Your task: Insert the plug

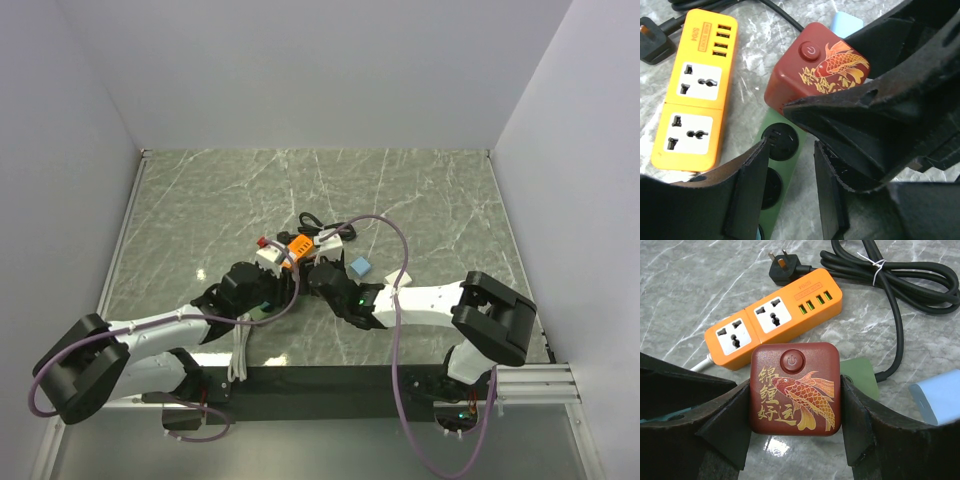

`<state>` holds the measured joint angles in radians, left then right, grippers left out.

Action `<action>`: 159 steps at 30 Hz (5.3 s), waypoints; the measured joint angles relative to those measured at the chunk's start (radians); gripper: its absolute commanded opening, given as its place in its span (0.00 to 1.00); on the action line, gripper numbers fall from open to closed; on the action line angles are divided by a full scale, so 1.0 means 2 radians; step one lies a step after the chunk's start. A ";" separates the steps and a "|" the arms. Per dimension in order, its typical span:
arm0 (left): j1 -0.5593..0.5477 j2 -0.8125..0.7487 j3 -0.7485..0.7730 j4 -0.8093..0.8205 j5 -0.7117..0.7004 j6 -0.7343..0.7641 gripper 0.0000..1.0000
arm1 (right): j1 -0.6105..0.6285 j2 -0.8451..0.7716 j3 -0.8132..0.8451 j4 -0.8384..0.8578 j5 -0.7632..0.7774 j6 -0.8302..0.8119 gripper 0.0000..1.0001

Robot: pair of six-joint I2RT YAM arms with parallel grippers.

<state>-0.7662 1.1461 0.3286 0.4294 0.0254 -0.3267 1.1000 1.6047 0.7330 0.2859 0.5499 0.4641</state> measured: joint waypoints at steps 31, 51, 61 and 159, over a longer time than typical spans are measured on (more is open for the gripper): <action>-0.076 0.109 0.048 0.003 0.001 -0.055 0.39 | -0.084 -0.061 -0.049 0.040 -0.150 0.029 0.00; -0.064 0.090 0.079 -0.099 -0.003 -0.139 0.40 | -0.151 -0.164 -0.099 -0.049 -0.279 -0.033 0.00; -0.070 0.098 0.075 -0.113 -0.021 -0.161 0.39 | -0.142 -0.152 -0.088 -0.053 -0.261 -0.035 0.00; 0.017 0.119 -0.032 0.116 0.068 -0.104 0.34 | -0.006 0.008 -0.017 0.012 0.036 0.036 0.00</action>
<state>-0.7322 1.3846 0.2653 0.6613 0.1608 -0.5350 1.0870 1.6215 0.6991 0.3103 0.6220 0.5358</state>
